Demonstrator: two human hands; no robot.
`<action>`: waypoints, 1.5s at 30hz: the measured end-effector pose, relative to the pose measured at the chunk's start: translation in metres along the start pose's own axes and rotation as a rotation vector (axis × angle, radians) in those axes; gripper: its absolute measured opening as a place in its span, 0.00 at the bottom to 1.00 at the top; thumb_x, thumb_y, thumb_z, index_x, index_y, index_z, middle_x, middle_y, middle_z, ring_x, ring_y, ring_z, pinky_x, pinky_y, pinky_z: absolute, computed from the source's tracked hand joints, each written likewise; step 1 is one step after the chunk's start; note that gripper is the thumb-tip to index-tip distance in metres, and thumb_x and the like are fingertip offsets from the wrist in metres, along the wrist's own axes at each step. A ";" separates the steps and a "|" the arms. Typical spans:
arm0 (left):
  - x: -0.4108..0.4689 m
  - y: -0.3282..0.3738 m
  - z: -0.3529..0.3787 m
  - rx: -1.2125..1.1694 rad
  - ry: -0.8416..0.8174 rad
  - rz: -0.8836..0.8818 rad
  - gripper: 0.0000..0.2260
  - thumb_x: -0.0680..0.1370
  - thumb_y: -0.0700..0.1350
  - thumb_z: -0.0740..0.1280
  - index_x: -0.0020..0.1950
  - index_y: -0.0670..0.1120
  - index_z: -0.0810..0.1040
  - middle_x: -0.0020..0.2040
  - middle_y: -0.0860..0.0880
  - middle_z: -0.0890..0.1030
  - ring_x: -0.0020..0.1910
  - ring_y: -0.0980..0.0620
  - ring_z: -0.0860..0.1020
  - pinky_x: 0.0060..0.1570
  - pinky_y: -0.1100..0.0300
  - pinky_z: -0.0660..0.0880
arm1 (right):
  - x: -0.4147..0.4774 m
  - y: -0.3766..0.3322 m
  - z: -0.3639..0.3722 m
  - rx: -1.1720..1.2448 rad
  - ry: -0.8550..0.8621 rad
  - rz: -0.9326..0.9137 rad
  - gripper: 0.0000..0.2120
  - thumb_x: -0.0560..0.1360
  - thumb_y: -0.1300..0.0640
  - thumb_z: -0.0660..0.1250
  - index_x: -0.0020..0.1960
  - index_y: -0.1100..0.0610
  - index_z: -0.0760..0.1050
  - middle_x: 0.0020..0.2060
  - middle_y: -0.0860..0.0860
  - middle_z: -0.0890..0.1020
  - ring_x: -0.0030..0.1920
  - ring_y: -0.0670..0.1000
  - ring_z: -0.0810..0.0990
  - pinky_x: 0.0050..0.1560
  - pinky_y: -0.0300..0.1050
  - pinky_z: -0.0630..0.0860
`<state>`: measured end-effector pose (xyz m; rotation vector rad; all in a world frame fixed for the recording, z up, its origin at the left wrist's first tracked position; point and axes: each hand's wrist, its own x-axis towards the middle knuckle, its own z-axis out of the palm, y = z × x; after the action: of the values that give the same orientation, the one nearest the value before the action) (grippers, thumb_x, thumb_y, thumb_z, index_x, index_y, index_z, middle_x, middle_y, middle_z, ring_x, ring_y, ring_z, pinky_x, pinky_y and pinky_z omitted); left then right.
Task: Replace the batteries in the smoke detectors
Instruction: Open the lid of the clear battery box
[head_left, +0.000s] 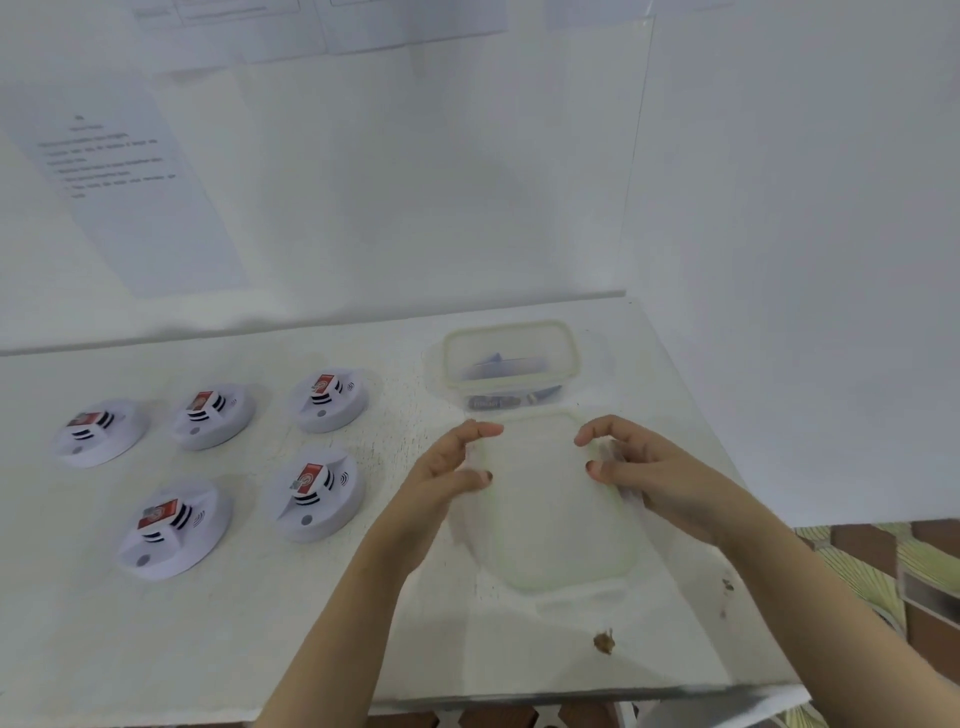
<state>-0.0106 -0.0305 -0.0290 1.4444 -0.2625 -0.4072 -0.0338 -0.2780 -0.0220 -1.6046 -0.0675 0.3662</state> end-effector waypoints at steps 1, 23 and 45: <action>0.003 0.002 -0.001 0.000 0.039 0.003 0.16 0.62 0.47 0.71 0.49 0.53 0.83 0.60 0.58 0.79 0.62 0.64 0.74 0.57 0.66 0.70 | 0.003 -0.004 -0.003 -0.036 -0.031 0.017 0.07 0.74 0.61 0.68 0.49 0.51 0.75 0.37 0.55 0.68 0.36 0.51 0.69 0.37 0.38 0.67; -0.035 0.021 -0.024 0.184 0.266 -0.138 0.18 0.75 0.29 0.59 0.49 0.47 0.83 0.45 0.46 0.84 0.39 0.50 0.79 0.37 0.60 0.77 | -0.022 -0.028 -0.018 -0.380 0.212 0.029 0.14 0.75 0.63 0.63 0.51 0.46 0.78 0.45 0.50 0.81 0.36 0.46 0.80 0.42 0.41 0.79; 0.169 0.101 -0.059 0.291 0.739 0.365 0.04 0.75 0.40 0.71 0.49 0.42 0.81 0.30 0.50 0.81 0.29 0.56 0.80 0.33 0.63 0.79 | 0.155 -0.110 -0.068 -0.066 0.621 -0.295 0.06 0.77 0.59 0.65 0.49 0.57 0.81 0.30 0.49 0.81 0.25 0.44 0.78 0.30 0.36 0.76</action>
<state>0.1780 -0.0415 0.0530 1.6884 0.0212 0.4831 0.1513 -0.2944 0.0573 -1.6811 0.1585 -0.3710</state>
